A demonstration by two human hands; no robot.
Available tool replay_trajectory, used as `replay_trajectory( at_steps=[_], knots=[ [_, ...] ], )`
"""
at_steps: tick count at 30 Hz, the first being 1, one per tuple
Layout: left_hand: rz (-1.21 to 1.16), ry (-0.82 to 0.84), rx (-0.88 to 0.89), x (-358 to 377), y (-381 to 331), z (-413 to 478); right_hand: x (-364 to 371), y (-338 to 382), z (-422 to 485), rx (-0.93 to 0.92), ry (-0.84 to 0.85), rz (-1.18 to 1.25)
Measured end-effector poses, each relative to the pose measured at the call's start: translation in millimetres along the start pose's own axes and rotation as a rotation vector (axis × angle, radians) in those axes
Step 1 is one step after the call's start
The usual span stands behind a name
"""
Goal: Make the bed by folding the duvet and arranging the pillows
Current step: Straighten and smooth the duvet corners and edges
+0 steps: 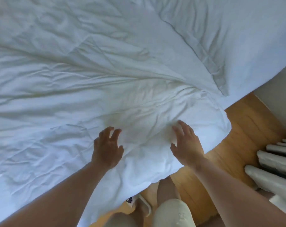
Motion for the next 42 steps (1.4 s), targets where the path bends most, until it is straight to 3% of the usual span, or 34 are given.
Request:
replay_trajectory(
  at_steps=[3,8,12,16,21,23,29,31,33,36,39,42],
  knots=[
    [-0.182,0.171,-0.366,44,102,-61,18,55,-3,-0.106,0.046,-0.106],
    [-0.382,0.203,-0.684,116,247,-138,94,200,-12,-0.472,0.209,-0.286],
    [-0.503,0.067,-0.892,154,325,-170,174,313,-14,-0.708,0.377,-0.429],
    [-0.753,-0.004,-1.194,188,383,-205,245,394,-20,-0.857,0.397,-0.539],
    [-1.034,0.013,-1.081,235,391,-237,317,397,-41,-0.804,0.365,-0.666],
    [-1.018,-0.005,-0.997,241,389,-253,329,391,-52,-0.83,0.331,-0.692],
    [-0.983,0.057,-1.004,272,412,-281,324,393,-57,-0.936,0.347,-0.735],
    [-1.014,0.017,-1.031,267,408,-276,316,403,-51,-0.949,0.264,-0.666],
    [-0.882,-0.193,-1.021,250,406,-268,307,418,-40,-0.948,0.118,-0.594],
    [-0.503,-0.477,-0.692,209,385,-223,297,423,-12,-0.861,0.071,-0.64],
    [-0.369,-0.332,-0.42,191,354,-159,292,404,10,-0.836,0.138,-0.695],
    [-0.26,-0.216,-0.388,217,341,-141,278,358,17,-0.824,0.113,-0.719]
  ],
)
Point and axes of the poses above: each hand's wrist, its own z-axis towards the middle knuckle, its own x-axis out of the palm, y = z × x, the point moved 2 cm from there along z, towards the middle knuckle, and after that the axes turned 3 degrees about y, right-handed, at the moved point
